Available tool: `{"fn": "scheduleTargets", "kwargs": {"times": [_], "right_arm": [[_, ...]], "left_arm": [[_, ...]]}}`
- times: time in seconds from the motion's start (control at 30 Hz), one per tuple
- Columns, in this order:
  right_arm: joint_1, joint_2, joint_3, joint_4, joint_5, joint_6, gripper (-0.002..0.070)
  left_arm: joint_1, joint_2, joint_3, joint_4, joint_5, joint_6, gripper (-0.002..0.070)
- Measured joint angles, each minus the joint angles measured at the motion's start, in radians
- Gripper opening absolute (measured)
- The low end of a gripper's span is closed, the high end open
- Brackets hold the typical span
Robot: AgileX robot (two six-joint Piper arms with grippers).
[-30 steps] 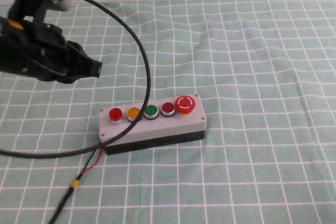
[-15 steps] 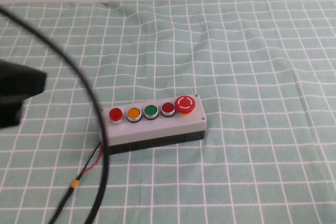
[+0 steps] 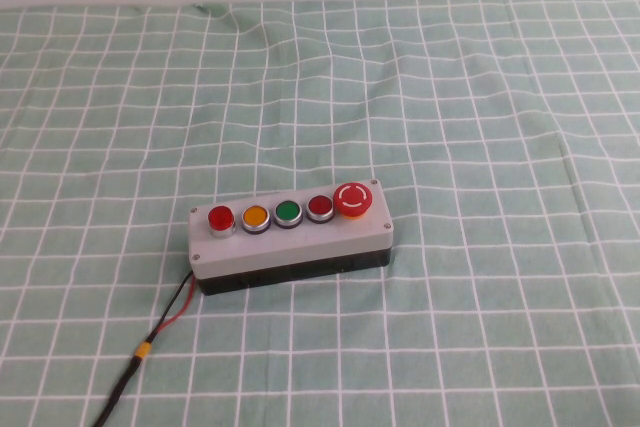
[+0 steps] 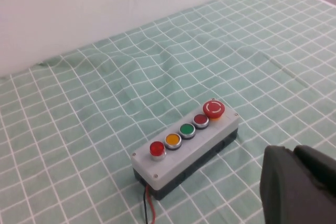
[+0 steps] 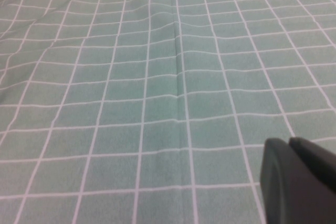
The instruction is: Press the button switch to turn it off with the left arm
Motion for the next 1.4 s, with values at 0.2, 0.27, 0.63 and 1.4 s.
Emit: {"fn": "scheduleTargets", "kwargs": {"times": [0.2, 0.27, 0.63, 1.4], "right_arm": [[0.0, 0.0, 0.0, 0.0, 0.0, 0.0, -0.0017], [0.0, 0.0, 0.0, 0.0, 0.0, 0.0, -0.0017], [0.0, 0.0, 0.0, 0.0, 0.0, 0.0, -0.0017], [0.0, 0.0, 0.0, 0.0, 0.0, 0.0, -0.0017]], "left_arm": [[0.0, -0.027, 0.0, -0.002, 0.062, -0.002, -0.0003], [0.0, -0.027, 0.0, 0.0, 0.072, -0.002, -0.0003], [0.0, -0.027, 0.035, 0.004, -0.054, -0.002, -0.0003], [0.002, -0.48, 1.173, 0.3, -0.919, -0.451, -0.0003]]}}
